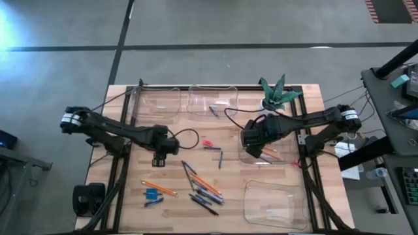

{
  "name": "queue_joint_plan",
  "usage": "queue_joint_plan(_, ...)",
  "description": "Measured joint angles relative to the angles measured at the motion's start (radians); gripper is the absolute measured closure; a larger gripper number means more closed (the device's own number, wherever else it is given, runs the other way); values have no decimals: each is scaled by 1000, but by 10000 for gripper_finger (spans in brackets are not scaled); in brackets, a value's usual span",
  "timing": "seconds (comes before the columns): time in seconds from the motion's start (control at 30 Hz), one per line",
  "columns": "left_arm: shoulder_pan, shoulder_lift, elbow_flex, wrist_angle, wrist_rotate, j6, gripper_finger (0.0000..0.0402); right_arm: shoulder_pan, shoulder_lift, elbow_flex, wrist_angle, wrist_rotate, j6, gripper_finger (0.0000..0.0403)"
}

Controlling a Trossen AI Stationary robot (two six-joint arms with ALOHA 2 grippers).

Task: Sort crayons/erasers/pens/pencils in bins
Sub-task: Put the pink eraser into the top left transparent bin

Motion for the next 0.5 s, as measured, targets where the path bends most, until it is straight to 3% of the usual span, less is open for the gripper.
queue_joint_plan(0.17,24,74,-4,-4,-64,57,212,0,0,0,0,4,0,252)
queue_joint_plan(0.5,138,168,-38,40,-58,255,212,0,0,0,0,8,0,260)
